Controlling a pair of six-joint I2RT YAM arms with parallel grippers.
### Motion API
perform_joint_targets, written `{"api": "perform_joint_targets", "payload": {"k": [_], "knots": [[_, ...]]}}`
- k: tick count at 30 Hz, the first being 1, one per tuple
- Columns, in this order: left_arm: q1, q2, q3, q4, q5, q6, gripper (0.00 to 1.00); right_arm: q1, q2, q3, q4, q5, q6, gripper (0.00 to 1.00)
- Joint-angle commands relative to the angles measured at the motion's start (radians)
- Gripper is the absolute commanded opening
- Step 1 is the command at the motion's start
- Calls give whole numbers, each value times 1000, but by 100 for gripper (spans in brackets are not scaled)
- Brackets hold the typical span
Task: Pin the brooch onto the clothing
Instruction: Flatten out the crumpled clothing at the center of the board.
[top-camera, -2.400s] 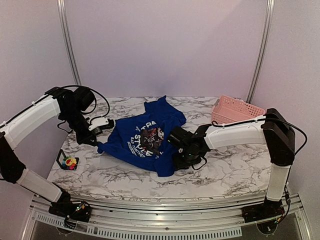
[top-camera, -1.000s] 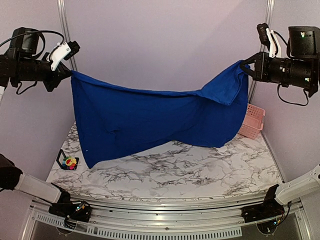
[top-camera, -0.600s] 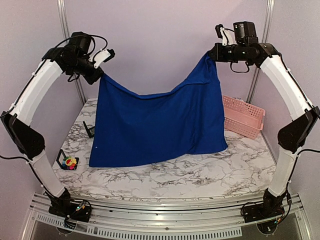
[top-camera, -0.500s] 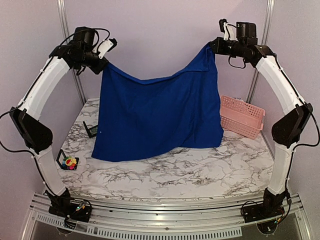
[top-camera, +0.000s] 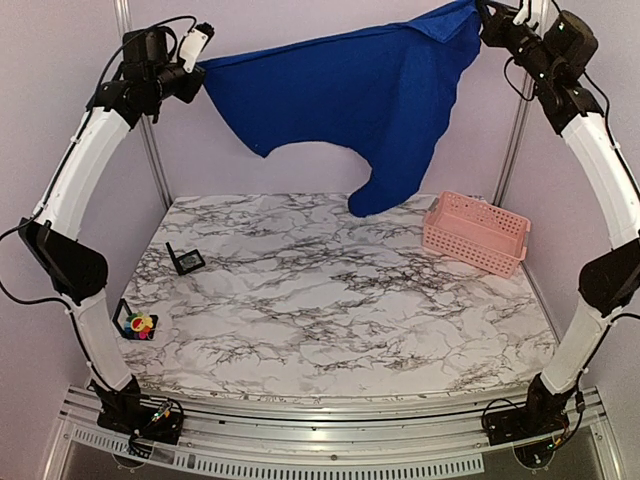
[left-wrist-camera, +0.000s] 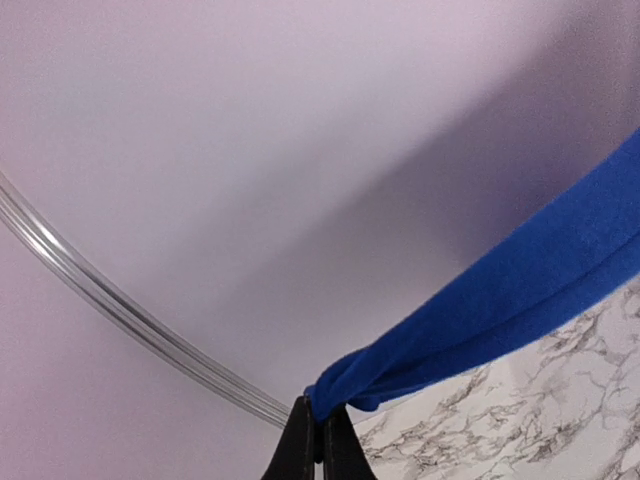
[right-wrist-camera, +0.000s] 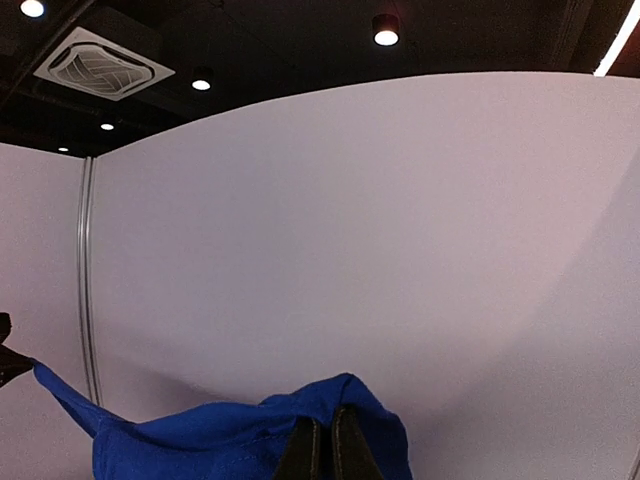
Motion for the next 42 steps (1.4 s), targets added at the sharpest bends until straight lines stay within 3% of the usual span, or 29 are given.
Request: {"api": "perform_joint_targets", "payload": {"k": [1,5,9,13,18,24,29,36,42], "knots": [[16,-59,-217,-63,40,42,0,14,-153,-384,-138,11,-25,0],[14,-183,-494,-102,75,67,0,121,-350,-747,-287,69,-7,0],[9,-278,-807,-193,172,75,0,275,-472,-1018,-500,-8,122,0],[-10,-350,-1097,-189,210,88,0,408,-485,-1210,-637,-55,341,0],[-17,-406,-1318,-144,217,104,0,476,-485,-1367,-662,-160,543,0],[-23,-460,-1417,-202,220,114,0,586,-434,-1418,-717,-248,603,0],[-26,-506,-1423,-326,277,141,0,662,-373,-1391,-867,-328,588,0],[-26,-548,-1446,-474,307,202,0,685,-433,-1393,-973,-393,610,0],[-36,-568,-1476,-569,360,239,0,686,-458,-1417,-964,-450,621,3]]}}
